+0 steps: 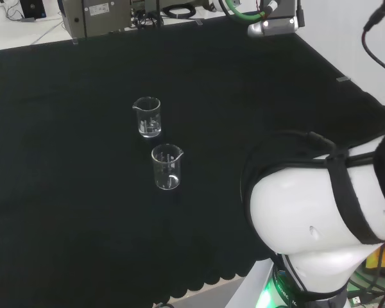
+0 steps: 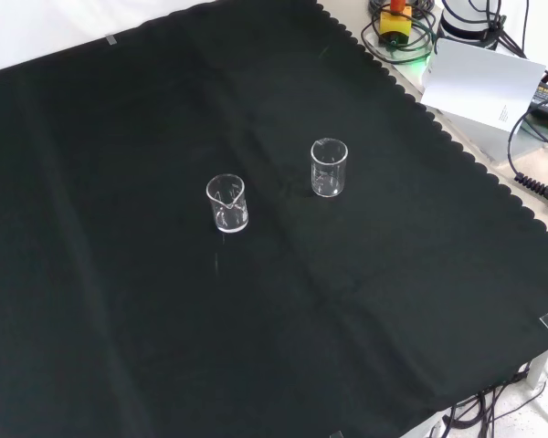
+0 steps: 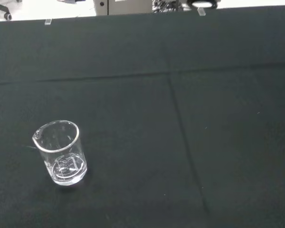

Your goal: Pick up the beaker on the right.

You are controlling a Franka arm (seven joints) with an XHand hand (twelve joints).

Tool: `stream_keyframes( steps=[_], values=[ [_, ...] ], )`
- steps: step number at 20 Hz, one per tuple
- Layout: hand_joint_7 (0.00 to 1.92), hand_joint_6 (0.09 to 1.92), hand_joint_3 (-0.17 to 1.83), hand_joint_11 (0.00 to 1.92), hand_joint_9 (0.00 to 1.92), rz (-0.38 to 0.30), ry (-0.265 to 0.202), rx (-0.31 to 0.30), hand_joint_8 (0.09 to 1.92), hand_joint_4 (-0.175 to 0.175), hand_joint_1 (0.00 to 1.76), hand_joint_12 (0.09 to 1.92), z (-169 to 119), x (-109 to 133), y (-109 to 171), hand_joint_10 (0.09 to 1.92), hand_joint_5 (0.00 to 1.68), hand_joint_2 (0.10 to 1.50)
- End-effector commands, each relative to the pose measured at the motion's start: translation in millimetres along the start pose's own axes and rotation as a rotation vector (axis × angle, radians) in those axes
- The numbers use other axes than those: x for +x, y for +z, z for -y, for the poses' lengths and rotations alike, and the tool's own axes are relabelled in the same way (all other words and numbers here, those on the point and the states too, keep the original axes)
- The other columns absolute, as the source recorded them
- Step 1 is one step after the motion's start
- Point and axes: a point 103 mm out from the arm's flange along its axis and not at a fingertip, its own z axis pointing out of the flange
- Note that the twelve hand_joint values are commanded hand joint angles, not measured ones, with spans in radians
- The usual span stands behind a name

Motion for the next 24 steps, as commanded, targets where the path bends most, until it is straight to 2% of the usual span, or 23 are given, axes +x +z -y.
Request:
stream_keyframes(
  steps=[1, 4, 10, 16, 20, 24],
  values=[
    [0.12, 0.09, -0.09, 0.02, 0.3, -0.074, -0.053, 0.035, 0.58, -0.008, 0.4, 1.42, -81, -19, 46, 0.66, 0.3, 1.22],
    [0.12, 0.09, -0.12, 0.02, 0.3, -0.083, -0.072, 0.074, 0.59, -0.008, 0.51, 1.42, -105, -15, 72, 0.66, 0.3, 1.18],
    [0.13, 0.09, -0.17, 0.02, 0.31, -0.107, -0.115, 0.123, 0.6, -0.008, 0.63, 1.43, -132, -6, 116, 0.68, 0.3, 1.12],
    [0.17, 0.09, -0.17, 0.04, 0.33, -0.219, -0.167, 0.112, 0.62, -0.009, 0.69, 1.43, -141, -4, 143, 0.68, 0.31, 1.05],
    [0.2, 0.09, -0.17, 0.07, 0.35, -0.276, -0.207, 0.13, 0.63, -0.011, 0.71, 1.43, -145, -1, 163, 0.69, 0.33, 1.02],
    [0.23, 0.09, -0.17, 0.08, 0.39, -0.295, -0.237, 0.152, 0.64, -0.015, 0.73, 1.43, -149, 4, 180, 0.69, 0.36, 1.0]
  ],
)
